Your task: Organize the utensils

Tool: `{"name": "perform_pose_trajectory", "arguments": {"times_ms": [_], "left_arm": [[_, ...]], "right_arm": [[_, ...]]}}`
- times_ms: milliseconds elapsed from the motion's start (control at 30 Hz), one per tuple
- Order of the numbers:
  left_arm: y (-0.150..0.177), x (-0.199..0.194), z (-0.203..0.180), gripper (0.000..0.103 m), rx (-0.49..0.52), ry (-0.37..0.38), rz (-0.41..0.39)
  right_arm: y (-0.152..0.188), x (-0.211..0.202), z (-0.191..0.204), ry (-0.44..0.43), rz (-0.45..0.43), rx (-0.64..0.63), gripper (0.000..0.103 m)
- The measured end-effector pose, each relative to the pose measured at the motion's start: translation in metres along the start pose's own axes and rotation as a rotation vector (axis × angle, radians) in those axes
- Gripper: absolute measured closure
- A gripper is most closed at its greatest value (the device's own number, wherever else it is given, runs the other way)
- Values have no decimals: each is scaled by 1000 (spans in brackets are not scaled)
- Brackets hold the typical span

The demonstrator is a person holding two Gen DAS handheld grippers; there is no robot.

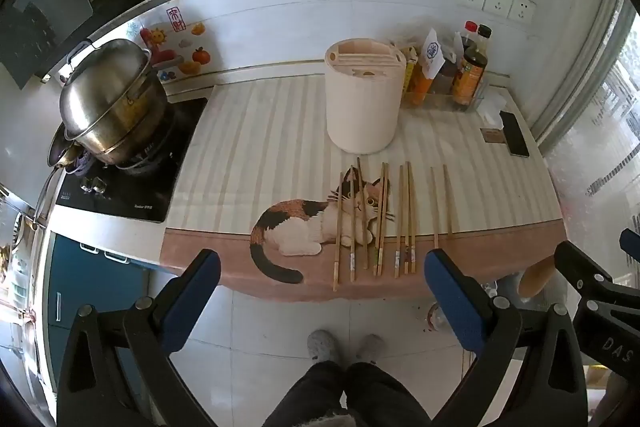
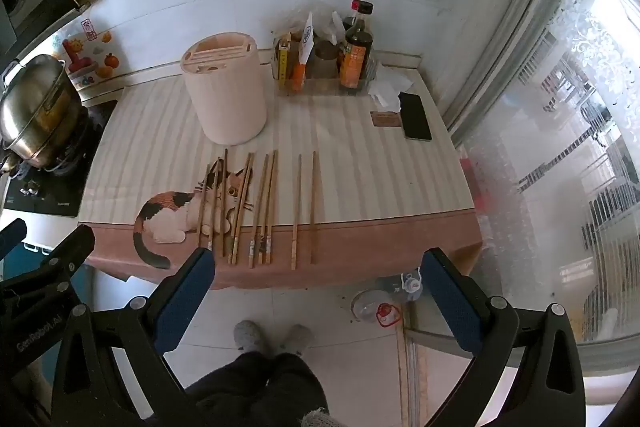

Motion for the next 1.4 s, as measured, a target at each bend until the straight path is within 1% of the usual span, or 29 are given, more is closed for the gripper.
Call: {"name": "perform_pose_trajectory", "arguments": {"times_ms": [733, 767, 933, 967, 1400], "left_arm": [[-1, -6, 0, 0, -3, 11, -1], [1, -1, 1, 0, -3, 11, -1], [4, -3, 1, 0, -3, 13, -1], [4, -3, 1, 0, -3, 14, -1], [8, 1, 1, 0, -13, 18, 3]], "right_arm": [[-4, -2, 0, -2, -2, -2, 0], [-4, -2, 0, -1, -3, -1, 0], [-3, -4, -4, 4, -8, -1, 0], [-3, -5, 3, 8, -9, -5, 0], [-4, -3, 4, 11, -10, -6, 0]]}}
Point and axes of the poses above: each gripper's, at about its wrist camera, not at the fingertips, and x roughly the way its jaws point, z to its left, y to its underside, the point moved 2 cm from there along x, roughly the way its jaws point, and after that the axes turned 9 degrees about y, right-handed, at the moved point
